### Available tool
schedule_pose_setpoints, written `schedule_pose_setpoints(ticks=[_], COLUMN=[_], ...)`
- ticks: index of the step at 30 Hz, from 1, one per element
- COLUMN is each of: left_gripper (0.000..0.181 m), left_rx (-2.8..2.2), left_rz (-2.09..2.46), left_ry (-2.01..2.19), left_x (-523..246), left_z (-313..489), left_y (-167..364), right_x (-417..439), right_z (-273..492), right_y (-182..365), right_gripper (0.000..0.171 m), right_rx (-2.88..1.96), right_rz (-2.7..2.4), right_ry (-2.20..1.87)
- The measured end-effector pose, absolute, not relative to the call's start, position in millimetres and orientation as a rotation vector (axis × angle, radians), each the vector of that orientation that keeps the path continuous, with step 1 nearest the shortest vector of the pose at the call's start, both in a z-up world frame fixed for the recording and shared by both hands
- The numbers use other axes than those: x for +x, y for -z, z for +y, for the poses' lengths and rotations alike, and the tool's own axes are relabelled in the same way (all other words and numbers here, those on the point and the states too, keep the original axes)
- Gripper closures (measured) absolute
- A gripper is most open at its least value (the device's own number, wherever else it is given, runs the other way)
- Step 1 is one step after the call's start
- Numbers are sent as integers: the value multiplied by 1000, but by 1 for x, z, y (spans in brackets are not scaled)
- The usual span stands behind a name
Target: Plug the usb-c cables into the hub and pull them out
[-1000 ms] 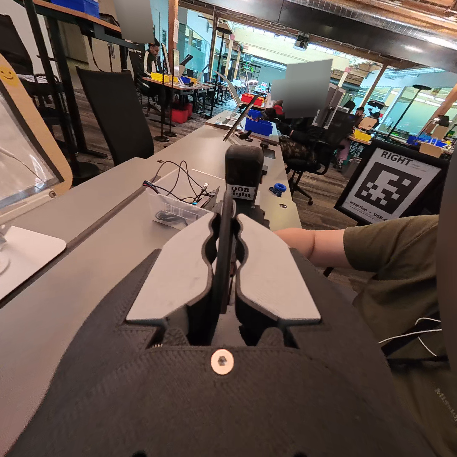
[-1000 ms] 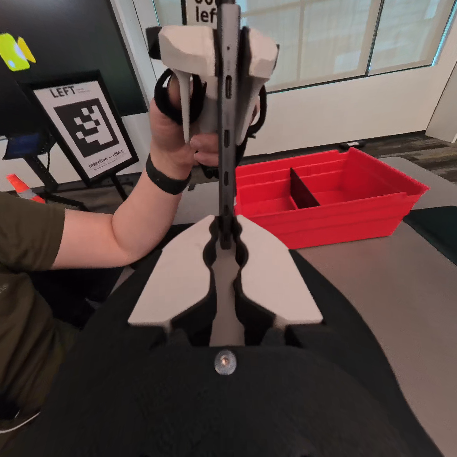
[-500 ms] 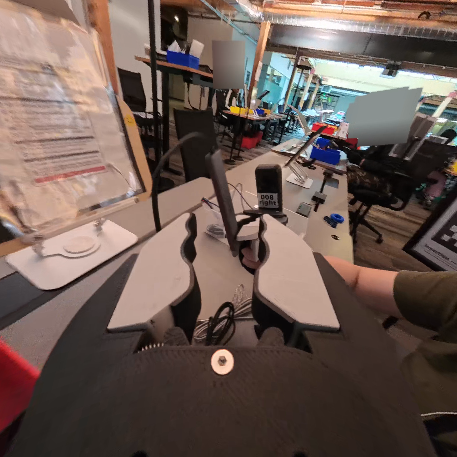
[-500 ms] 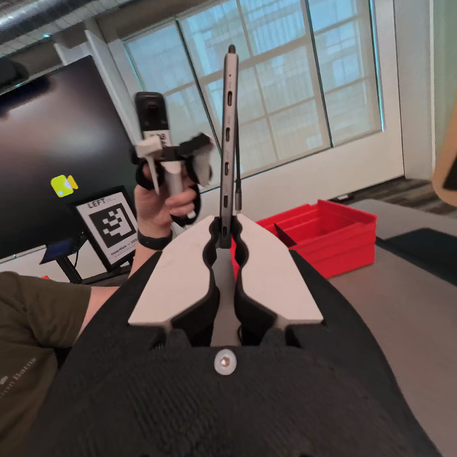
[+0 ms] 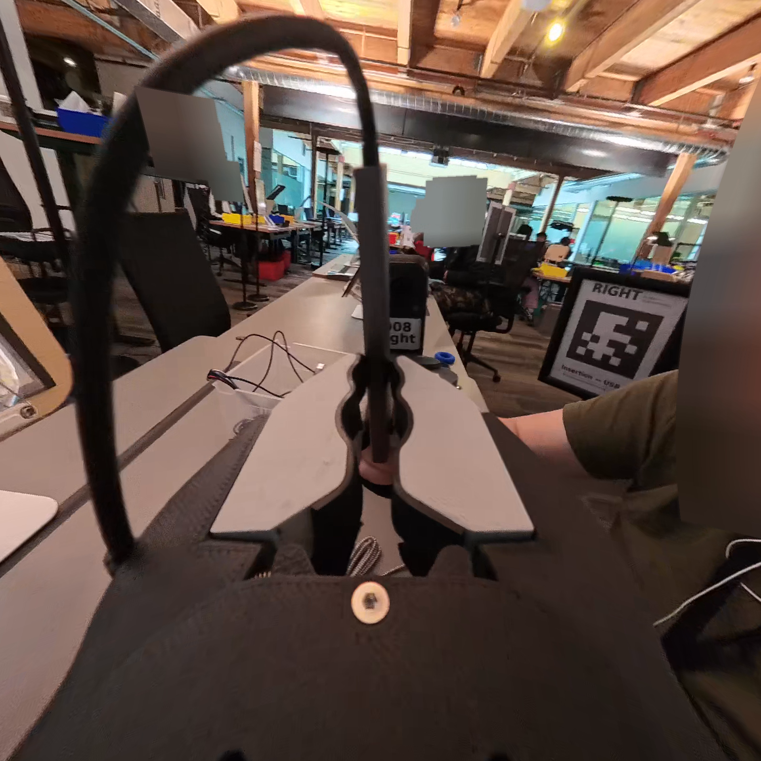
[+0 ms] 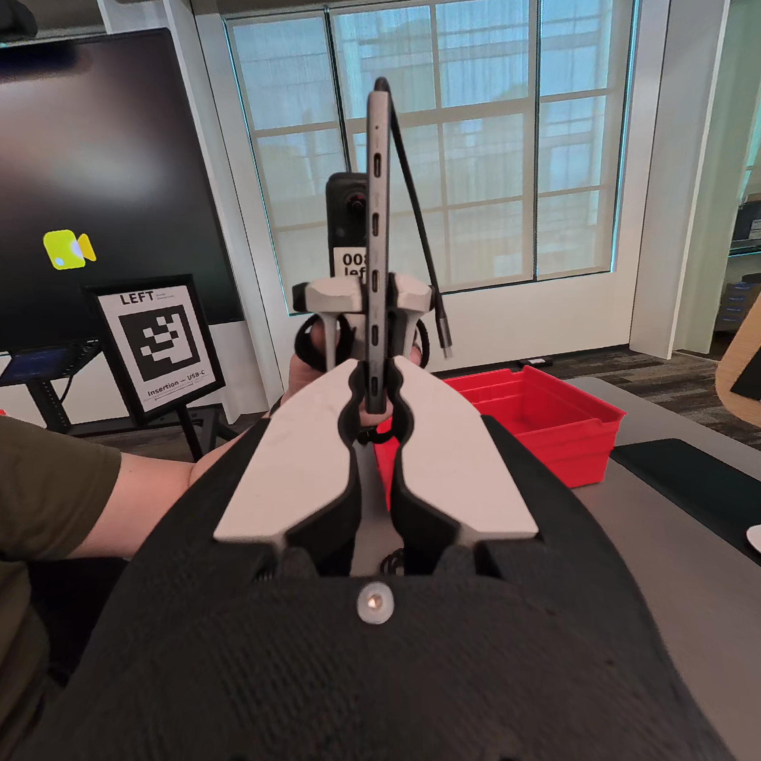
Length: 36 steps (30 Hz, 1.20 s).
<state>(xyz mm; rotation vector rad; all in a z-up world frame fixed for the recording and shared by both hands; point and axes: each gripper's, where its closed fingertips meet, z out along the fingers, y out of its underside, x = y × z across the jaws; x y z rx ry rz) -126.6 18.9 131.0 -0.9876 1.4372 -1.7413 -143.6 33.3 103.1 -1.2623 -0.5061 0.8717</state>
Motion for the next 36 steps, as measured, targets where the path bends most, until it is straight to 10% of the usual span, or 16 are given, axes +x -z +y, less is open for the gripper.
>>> schedule_pose_setpoints(ticks=[9, 21, 36], left_gripper=[172, 172, 172], left_rx=[-1003, -1132, -1117], left_rz=[1428, 1247, 1250], left_ry=[1627, 1351, 1370], left_x=[-152, -258, -281], left_z=[40, 100, 99], left_y=[-146, -182, -186], right_x=[-139, -206, -227], right_z=[30, 86, 144], right_y=[-108, 68, 121], right_gripper=[147, 141, 146], right_rx=[-1212, -2023, -2462], right_rz=[-592, -895, -667], right_ry=[-797, -781, -870])
